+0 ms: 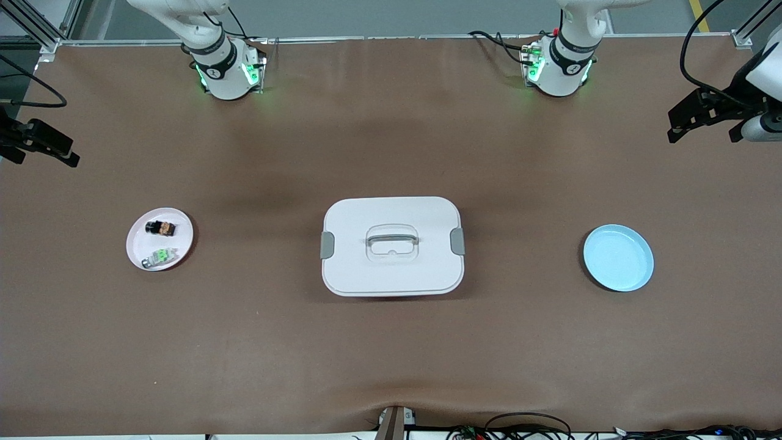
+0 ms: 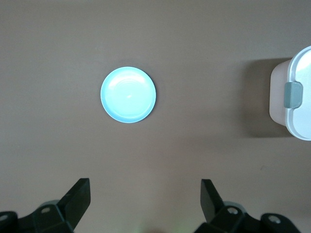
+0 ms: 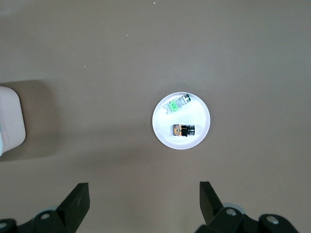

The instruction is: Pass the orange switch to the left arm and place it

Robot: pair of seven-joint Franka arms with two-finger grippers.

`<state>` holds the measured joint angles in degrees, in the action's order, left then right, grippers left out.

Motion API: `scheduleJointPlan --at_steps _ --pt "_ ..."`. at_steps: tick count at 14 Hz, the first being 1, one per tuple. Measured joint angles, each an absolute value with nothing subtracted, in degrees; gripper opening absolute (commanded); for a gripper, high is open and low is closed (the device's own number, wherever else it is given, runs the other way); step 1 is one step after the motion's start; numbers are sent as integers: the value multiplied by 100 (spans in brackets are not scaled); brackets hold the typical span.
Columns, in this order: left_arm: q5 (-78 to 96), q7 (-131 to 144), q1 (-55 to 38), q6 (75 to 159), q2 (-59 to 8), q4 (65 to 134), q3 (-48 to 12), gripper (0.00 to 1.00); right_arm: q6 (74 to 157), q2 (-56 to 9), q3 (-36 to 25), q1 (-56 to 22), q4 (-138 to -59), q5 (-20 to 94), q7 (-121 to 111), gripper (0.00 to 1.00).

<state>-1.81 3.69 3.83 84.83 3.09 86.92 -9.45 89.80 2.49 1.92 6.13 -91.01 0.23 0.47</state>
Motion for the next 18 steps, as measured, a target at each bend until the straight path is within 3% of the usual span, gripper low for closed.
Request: scheduleJointPlan --at_steps 18 --pt "-171 368 382 8483 290 8614 -946 100 8960 246 186 616 -9091 18 45 100"
